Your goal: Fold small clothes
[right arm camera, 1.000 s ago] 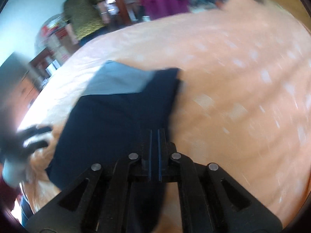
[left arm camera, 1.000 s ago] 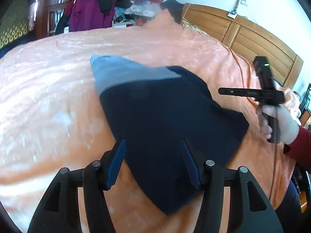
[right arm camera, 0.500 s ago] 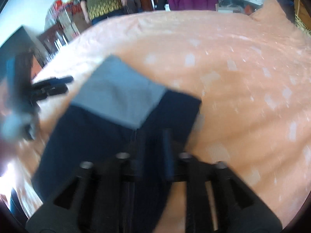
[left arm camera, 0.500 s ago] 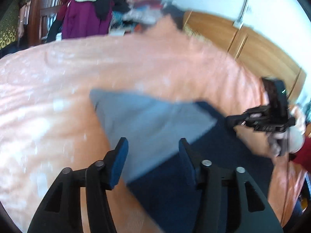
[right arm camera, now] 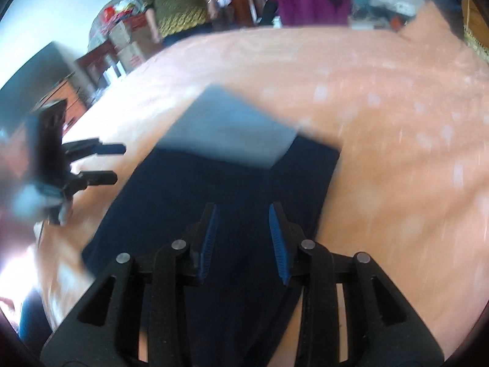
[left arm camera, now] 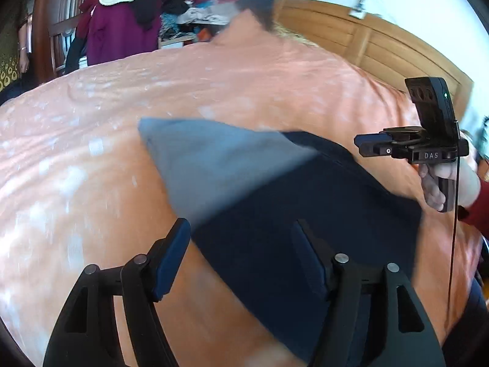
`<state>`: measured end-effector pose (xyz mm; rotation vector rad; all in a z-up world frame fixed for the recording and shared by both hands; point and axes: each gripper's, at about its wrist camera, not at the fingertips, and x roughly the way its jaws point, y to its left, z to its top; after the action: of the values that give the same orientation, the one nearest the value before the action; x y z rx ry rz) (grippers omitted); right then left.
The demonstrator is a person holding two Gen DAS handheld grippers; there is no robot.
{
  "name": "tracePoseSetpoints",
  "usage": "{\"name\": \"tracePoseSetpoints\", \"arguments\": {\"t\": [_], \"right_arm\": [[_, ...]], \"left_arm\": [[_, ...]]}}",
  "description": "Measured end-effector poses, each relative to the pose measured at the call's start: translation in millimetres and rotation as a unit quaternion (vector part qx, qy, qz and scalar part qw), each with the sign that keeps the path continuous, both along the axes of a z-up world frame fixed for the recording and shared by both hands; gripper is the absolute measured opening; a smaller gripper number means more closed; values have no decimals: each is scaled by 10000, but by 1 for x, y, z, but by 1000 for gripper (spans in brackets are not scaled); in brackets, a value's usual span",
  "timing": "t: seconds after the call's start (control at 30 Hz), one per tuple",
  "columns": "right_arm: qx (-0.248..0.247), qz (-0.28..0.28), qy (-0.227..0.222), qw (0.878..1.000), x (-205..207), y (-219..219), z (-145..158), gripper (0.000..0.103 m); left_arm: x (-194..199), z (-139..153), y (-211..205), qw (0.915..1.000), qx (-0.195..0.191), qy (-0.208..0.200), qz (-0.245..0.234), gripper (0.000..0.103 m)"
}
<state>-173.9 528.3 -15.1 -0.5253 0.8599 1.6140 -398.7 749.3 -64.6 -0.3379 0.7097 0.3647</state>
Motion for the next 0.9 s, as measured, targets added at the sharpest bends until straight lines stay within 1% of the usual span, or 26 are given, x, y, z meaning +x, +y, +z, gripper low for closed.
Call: {"name": "tracePoseSetpoints", "arguments": {"t": [0.03, 0.07, 0.1, 0.13, 0.17, 0.2, 0.23, 0.27, 0.3, 0.33, 0.37, 0.4, 0.43, 0.47, 0.5, 0.53, 0.57, 0.6, 0.67, 0.73, 0.77, 0.8, 0.83, 0.87, 0.9], "right_arm": [[-234, 14, 48, 9997, -5, -10, -12, 39], [-523, -16, 35, 9986, -11, -20, -26, 44], [-641, -71, -107, 9979, -16, -29, -34, 50], [-619, -125, -233, 9977, -20, -36, -31, 50], [-653, -107, -215, 9976, -21, -41, -22, 51], [-666, -44, -183, 9976, -21, -47, -4, 50], [-541, 26, -345, 9979, -22, -56, 18, 49], [-296, 69, -689, 9972, -21, -71, 46, 50], [-141, 26, -918, 9957, -19, -80, 62, 57], [-39, -85, -1078, 9941, -14, -91, 76, 71], [-32, -200, -1171, 9929, -9, -98, 80, 72], [-62, -286, -1224, 9921, -8, -101, 77, 72], [-95, -339, -1201, 9921, -8, -100, 71, 68], [-116, -322, -1047, 9939, -11, -99, 64, 63], [-72, -255, -923, 9954, -20, -98, 56, 52], [-58, -188, -927, 9955, -28, -93, 45, 38], [-120, -161, -866, 9960, -32, -84, 33, 30], [-197, -183, -804, 9964, -32, -76, 22, 18], [-395, -414, -892, 9944, -29, -70, -4, 18], [-785, -456, -901, 9918, -25, -66, -35, 16], [-788, -450, -875, 9920, -23, -69, -40, 16], [-751, -452, -901, 9921, -22, -75, -39, 16], [-770, -484, -932, 9915, -21, -79, -37, 18], [-770, -538, -963, 9909, -20, -86, -31, 19], [-771, -623, -1016, 9899, -19, -93, -25, 23]], "left_arm": [[-8, -11, -17, 9996, -27, 275, -2, 80], [-15, -25, -28, 9978, -30, 664, 26, 79], [-20, -36, -37, 9955, -91, 935, 90, 80], [-31, -44, -41, 9954, -290, 895, 199, 80], [-43, -42, -45, 9956, -466, 700, 410, 80], [-52, -36, -49, 9947, -427, 720, 590, 78], [-61, -25, -57, 9940, -273, 768, 735, 77], [-70, -12, -67, 9945, -150, 667, 794, 78], [-79, -1, -76, 9949, -50, 539, 847, 78], [-88, 8, -84, 9947, 16, 438, 932, 84], [-95, 13, -90, 9944, 31, 375, 991, 89], [-96, 11, -94, 9940, 48, 436, 1005, 93], [-97, 9, -96, 9932, 78, 510, 1046, 91], [-94, 3, -95, 9923, 33, 528, 1124, 89], [-92, 1, -94, 9928, -23, 435, 1112, 85], [-88, 2, -97, 9935, -15, 328, 1087, 83], [-83, 4, -99, 9939, 45, 243, 1076, 83], [-81, 5, -104, 9947, 94, 173, 1011, 83], [-64, 1, -109, 9963, 66, 194, 835, 83], [-47, -15, -104, 9960, -47, 479, 747, 83], [-39, -29, -101, 9950, -281, 647, 703, 84], [-40, -36, -102, 9940, -426, 726, 705, 85], [-42, -39, -103, 9931, -495, 758, 743, 85], [-48, -38, -105, 9925, -565, 733, 794, 85], [-55, -35, -111, 9920, -564, 753, 842, 85]]}}
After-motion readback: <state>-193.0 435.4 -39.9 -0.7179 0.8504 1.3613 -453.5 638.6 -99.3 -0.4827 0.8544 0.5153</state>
